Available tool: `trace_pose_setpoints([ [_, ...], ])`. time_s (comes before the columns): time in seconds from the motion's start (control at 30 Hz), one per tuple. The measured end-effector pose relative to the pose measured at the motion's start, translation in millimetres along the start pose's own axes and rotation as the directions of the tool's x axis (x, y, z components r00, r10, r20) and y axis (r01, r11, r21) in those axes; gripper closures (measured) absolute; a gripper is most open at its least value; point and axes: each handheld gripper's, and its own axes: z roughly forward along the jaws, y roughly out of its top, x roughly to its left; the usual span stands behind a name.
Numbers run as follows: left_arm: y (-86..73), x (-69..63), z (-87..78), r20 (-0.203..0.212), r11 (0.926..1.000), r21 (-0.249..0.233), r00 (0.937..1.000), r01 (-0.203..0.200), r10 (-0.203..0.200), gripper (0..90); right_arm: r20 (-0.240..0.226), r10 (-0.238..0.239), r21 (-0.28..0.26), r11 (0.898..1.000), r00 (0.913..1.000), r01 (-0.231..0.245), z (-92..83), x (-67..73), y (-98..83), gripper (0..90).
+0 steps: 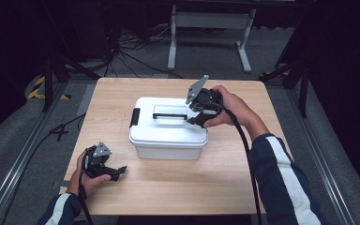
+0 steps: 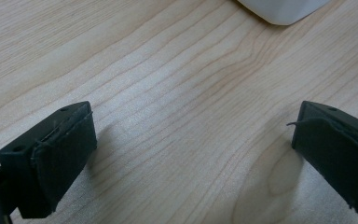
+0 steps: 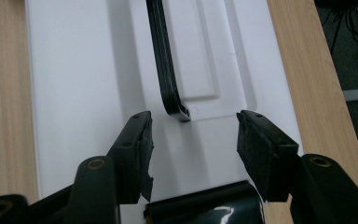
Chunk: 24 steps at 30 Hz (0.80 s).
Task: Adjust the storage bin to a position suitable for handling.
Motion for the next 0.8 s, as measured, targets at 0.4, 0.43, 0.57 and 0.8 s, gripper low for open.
trace_pose_setpoints([
  [0.4, 0.1, 0.2, -0.1, -0.001, 1.0000, 0.001, 1.0000, -0.004, 0.004, 0.2, -0.020, -0.069, 0.054, 0.996, 0.9974, 0.070, 10.7, 3.3, 26.1, 59.5],
  [0.43, 0.0, 0.1, 0.0, 0.000, 1.0000, 0.000, 1.0000, -0.002, 0.002, 0.2, -0.021, -0.072, 0.060, 0.996, 0.9972, 0.073, 12.1, 2.9, 27.3, 60.8],
  [0.57, 0.2, -0.1, -0.3, -0.005, 1.0000, 0.003, 1.0000, -0.003, 0.003, 0.2, -0.024, -0.082, 0.077, 0.994, 0.9963, 0.084, 16.8, 1.1, 30.6, 65.1],
  [0.8, 0.2, -0.4, -0.3, -0.009, 1.0000, 0.002, 1.0000, -0.003, 0.003, 0.4, -0.021, -0.106, 0.086, 0.990, 0.9941, 0.108, 21.0, 0.8, 37.5, 72.4],
])
